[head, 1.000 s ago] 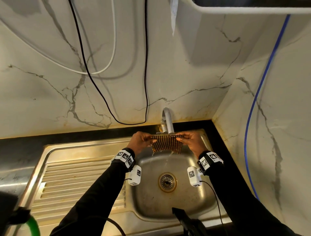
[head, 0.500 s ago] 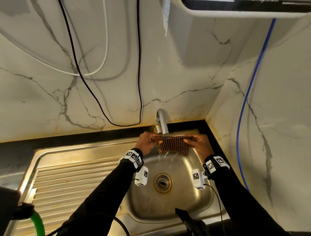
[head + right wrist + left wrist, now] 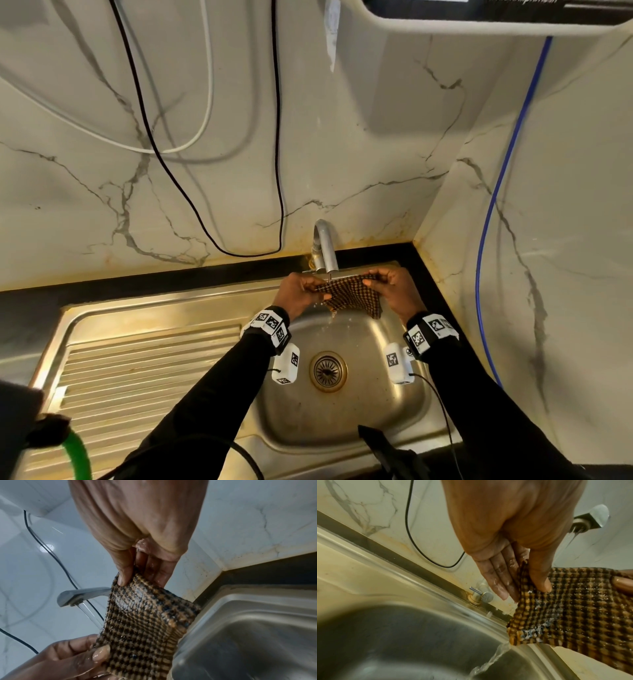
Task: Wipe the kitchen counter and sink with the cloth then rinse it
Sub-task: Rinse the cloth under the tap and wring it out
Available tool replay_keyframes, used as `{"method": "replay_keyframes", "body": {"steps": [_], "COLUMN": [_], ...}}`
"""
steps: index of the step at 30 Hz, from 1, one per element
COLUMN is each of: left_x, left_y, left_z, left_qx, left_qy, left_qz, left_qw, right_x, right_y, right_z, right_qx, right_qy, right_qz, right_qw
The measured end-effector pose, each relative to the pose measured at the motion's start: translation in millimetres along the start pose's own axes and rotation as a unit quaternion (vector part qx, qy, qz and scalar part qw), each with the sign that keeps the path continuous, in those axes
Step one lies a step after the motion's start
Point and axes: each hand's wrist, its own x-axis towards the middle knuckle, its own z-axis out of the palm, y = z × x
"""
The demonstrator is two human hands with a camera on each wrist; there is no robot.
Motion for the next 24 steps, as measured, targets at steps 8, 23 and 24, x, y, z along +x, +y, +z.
{"method": "replay_keyframes", "body": {"steps": [8,23,24], "left_x": [-19.3,-48.8,-46.7], "left_y": [-15.9,-32.1,-31.8], "left_z": [-36.1,-83.7,-81.4], "left_qx": [0.033,-0.039,-0.033], "left_qy": [0.056,0.083,0.079], "left_qz": [-0.029,-0.021,-0.02], "left_qw": [0.998,0.996,0.996], "right_x": [1.3,11.2,10.7], "right_y": [-10.9,-12.4,-11.2], "right_z": [31.5,77.9,76.7], "right_qx": [0.006,0.053,0.047], "right_qy": [-0.035,-0.097,-0.093], "right_qz": [-0.012,0.027,0.029], "right_qw": [0.999,0.993,0.994]}}
